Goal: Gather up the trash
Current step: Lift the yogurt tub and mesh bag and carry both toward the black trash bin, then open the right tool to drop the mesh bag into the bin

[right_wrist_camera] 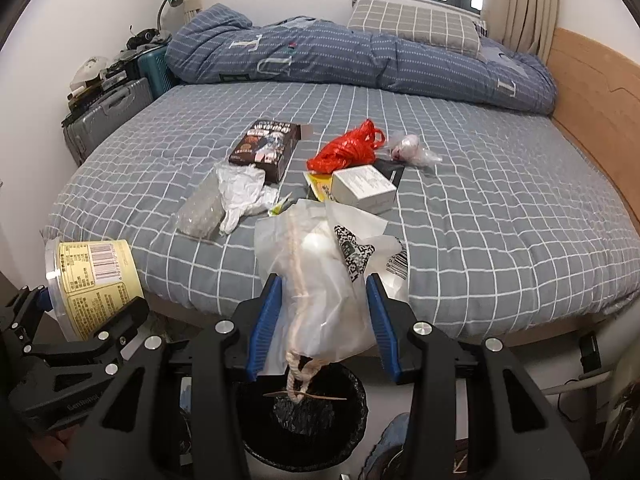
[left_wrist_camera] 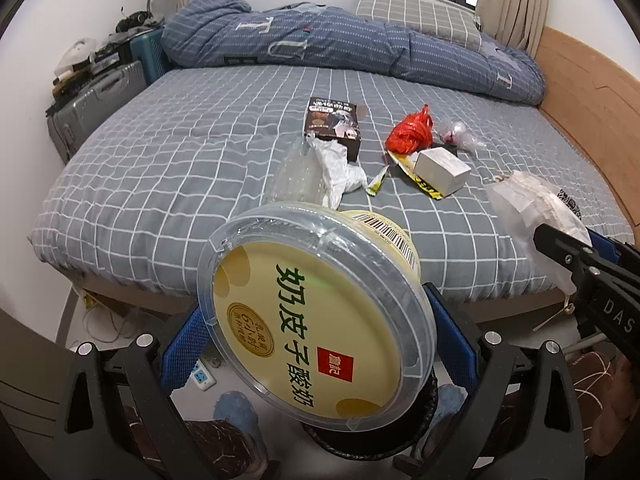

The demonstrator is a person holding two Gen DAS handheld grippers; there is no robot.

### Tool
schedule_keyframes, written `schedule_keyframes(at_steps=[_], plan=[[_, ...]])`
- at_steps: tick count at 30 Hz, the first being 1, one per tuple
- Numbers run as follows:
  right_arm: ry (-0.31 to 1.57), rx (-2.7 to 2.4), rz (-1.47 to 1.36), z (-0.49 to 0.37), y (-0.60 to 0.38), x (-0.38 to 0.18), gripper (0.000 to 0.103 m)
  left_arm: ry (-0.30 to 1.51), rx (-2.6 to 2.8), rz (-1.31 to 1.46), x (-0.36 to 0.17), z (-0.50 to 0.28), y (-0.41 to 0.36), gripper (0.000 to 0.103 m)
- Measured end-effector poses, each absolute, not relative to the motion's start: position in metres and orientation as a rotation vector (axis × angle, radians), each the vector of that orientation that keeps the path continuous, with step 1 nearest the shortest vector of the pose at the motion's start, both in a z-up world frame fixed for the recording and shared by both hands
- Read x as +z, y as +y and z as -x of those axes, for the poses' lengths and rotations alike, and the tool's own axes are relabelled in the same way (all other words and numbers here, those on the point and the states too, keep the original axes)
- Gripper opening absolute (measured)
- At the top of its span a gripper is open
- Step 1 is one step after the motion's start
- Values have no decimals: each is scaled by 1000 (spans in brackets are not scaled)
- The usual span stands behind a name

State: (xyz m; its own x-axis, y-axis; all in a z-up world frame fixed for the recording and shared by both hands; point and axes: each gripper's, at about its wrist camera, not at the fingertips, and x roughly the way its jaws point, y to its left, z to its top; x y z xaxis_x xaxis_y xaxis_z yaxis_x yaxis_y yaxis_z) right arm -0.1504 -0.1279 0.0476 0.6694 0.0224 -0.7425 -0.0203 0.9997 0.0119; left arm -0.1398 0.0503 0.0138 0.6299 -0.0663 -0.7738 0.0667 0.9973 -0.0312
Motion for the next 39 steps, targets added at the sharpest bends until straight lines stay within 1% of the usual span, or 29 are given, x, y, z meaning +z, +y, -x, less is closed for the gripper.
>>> schedule_keyframes(at_steps=[6,11,16,28,39], plan=[[874,22,16,156,-131,27,42,914,-87,-9,-3,153,46,95],[915,37,-52,164,-146,9,42,944,-106,-15,-20,160,46,95],[931,29,-42,171,-148,-3,42,981,-113,-23,-39,165,45,95],[1015,58,-36,188,-137,-37,42,1042,-105,-47,-64,183,50,95],[1105,105,-2,199,-112,-86,42,1120,-85,-41,-106,183,59,95]])
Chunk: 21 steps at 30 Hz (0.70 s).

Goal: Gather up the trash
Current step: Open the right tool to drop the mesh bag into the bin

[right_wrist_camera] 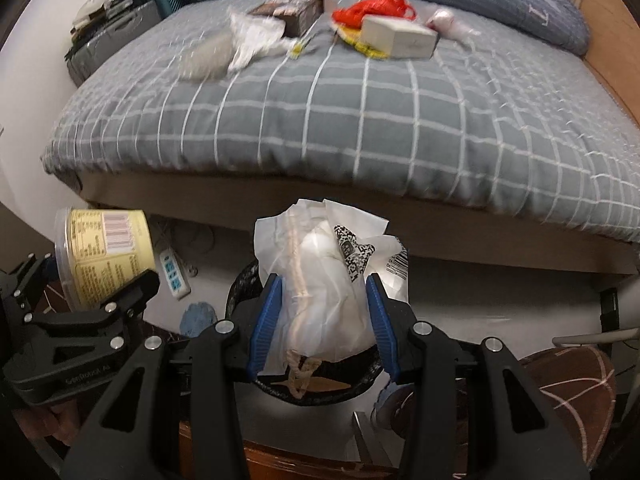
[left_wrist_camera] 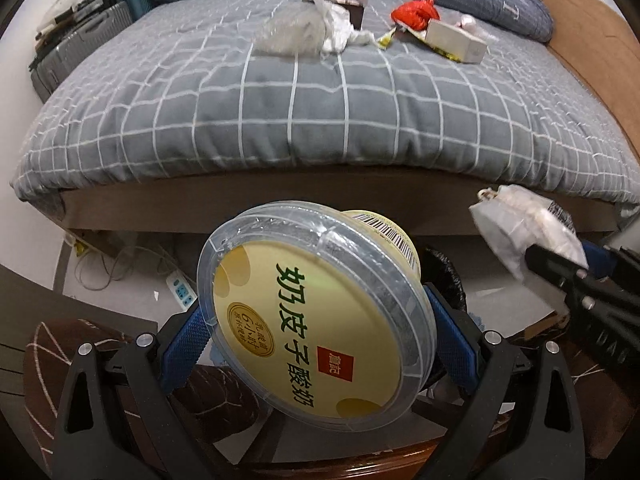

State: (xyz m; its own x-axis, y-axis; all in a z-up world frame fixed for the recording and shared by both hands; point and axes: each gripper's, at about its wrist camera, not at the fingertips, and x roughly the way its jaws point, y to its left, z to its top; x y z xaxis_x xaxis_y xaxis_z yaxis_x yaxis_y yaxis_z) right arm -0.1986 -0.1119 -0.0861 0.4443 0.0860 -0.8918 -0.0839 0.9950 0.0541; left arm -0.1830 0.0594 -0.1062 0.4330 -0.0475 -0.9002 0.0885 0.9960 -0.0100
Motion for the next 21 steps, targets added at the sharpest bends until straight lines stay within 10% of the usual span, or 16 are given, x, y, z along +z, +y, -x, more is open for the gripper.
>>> schedule_keyframes(at_steps=[21], plan=[[1262,136,9,176,-89,-167,42,1229,-55,-29,-170,163,66,95]])
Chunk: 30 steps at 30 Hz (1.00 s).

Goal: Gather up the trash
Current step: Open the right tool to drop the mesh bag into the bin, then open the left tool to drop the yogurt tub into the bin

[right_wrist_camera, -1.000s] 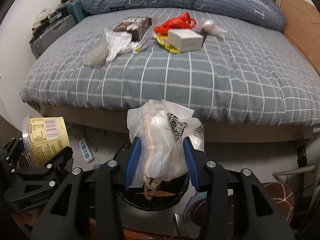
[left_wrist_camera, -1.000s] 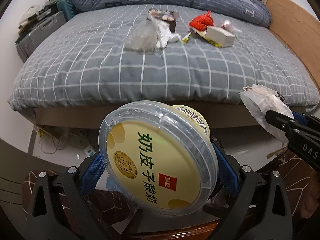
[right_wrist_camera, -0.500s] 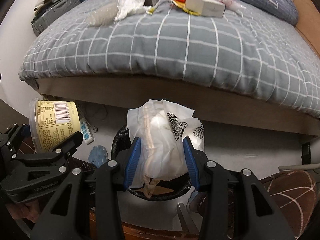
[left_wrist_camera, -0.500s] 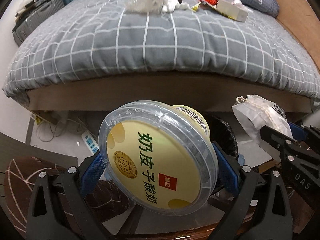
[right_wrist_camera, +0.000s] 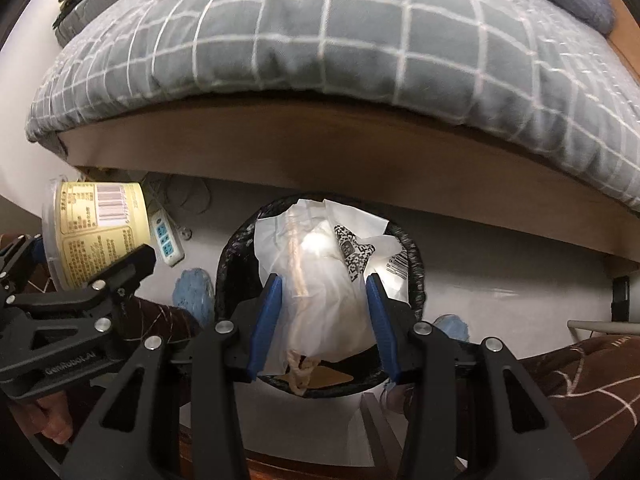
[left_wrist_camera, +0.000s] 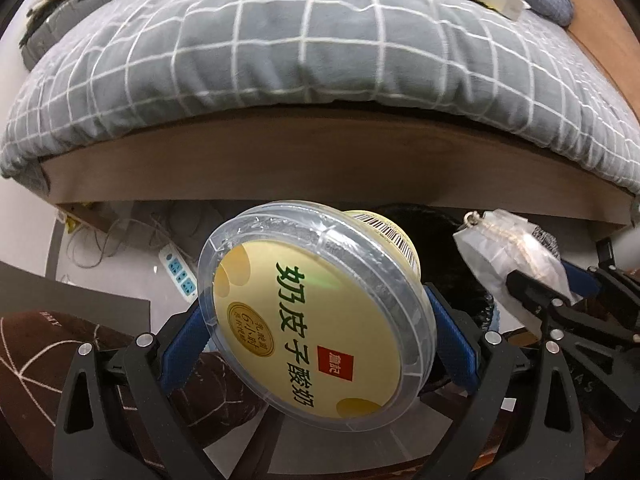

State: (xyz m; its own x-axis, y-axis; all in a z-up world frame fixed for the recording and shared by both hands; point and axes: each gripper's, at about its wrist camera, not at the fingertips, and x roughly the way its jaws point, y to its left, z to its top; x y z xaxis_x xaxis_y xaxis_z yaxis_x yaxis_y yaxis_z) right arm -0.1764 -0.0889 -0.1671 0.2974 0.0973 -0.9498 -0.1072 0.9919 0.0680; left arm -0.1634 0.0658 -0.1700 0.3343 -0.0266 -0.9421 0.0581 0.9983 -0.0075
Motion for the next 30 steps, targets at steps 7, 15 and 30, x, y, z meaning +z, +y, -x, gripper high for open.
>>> schedule_keyframes(at_steps=[7,15,30], plan=[[1299,190,36,166,-67,-185,46,1253,-9,-6,-178,160,86,95],[1298,156,57,168,-77,-190,72,1280,-38,-6,-182,151,74,95],[1230,-78,-23,182,-179,-173,88,1316,-140,-86,-201,145,-8,95]])
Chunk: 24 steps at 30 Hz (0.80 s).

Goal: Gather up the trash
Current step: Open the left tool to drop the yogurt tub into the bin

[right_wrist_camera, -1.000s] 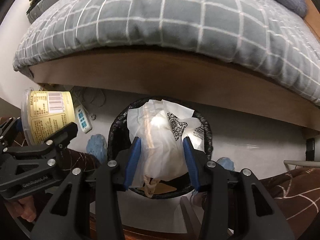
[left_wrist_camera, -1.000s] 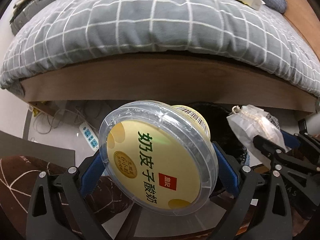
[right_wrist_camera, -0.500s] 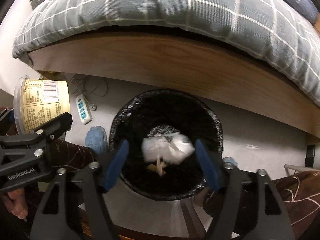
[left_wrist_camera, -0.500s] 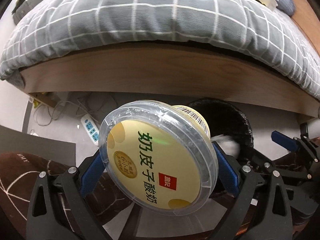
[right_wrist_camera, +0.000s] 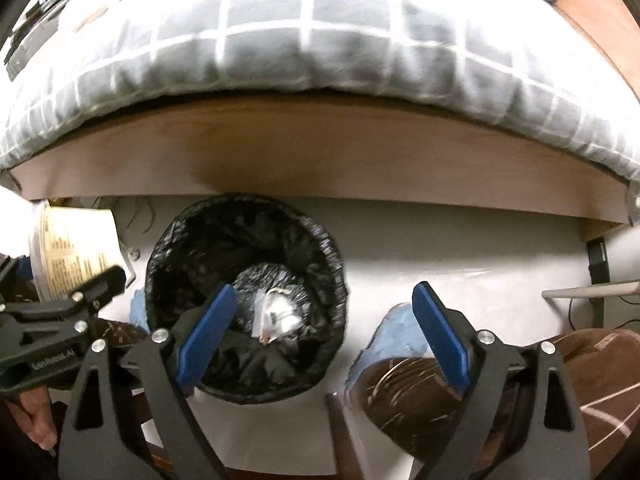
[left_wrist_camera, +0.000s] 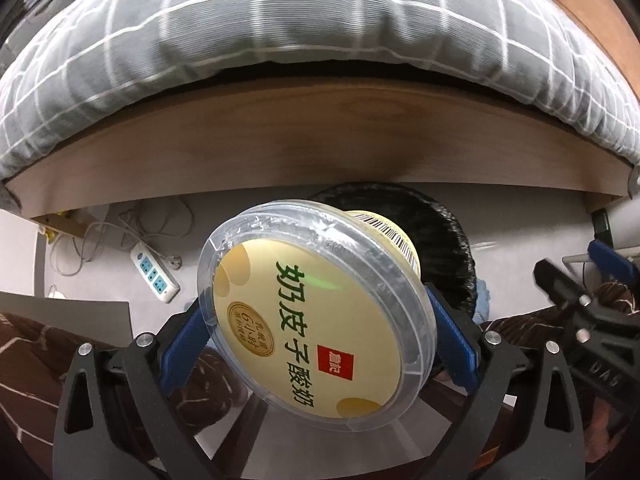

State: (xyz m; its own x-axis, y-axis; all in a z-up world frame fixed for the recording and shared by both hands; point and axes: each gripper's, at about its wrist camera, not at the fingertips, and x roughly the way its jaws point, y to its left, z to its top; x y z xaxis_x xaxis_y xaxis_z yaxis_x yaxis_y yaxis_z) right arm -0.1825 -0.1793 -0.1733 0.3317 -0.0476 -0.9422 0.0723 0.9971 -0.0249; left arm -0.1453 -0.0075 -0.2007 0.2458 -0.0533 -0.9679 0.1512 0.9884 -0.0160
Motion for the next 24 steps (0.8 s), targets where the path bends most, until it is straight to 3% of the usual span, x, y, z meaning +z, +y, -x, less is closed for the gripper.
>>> schedule_keyframes(at_steps=[7,24], plan=[[1195,-104,-52,181,-201,-166,95,1300,-130,-117,-200,143,-24,95],[1204,-146,-84,173,-202,-176,96,1312,-159,-147,-216,146,-24,97]])
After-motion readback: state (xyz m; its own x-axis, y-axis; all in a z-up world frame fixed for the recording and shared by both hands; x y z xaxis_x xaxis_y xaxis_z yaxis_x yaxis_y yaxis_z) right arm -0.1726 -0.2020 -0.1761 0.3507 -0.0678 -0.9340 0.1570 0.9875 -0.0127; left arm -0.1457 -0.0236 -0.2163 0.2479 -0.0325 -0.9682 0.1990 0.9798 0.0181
